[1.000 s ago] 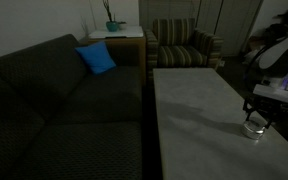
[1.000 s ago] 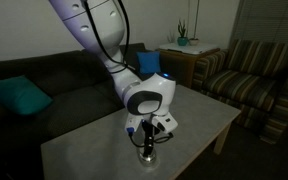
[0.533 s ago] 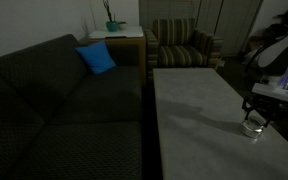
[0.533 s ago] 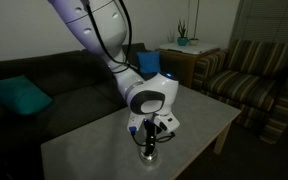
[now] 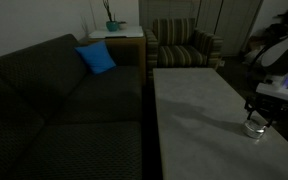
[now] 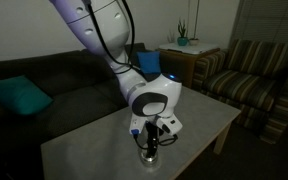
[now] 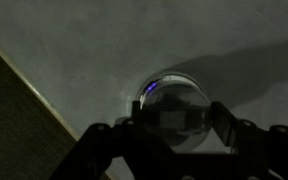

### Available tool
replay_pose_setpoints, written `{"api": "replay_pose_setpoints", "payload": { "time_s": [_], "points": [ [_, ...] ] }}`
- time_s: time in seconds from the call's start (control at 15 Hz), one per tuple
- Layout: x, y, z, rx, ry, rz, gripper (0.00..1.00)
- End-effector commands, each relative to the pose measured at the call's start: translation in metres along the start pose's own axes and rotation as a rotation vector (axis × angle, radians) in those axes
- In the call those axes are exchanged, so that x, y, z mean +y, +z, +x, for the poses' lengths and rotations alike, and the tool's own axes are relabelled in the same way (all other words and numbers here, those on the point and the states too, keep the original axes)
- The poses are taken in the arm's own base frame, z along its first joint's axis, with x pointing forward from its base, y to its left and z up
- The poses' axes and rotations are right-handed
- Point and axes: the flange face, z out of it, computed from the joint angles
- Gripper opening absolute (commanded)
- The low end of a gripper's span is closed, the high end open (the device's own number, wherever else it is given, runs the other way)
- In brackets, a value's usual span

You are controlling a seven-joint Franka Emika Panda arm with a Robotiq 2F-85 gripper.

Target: Pick the lid on the table and put it on the bottle

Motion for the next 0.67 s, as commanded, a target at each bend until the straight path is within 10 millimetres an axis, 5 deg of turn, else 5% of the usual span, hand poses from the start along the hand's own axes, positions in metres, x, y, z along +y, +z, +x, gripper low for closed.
{"api": "replay_pose_setpoints", "payload": {
  "time_s": [0.0,0.6],
  "points": [
    [0.0038,0.0020,0.0018,-0.034,-0.026,0.024,0.44],
    [-0.0061,0.0064,0.0058,-0.109,-0.073,-0.003,0.44]
  ]
}}
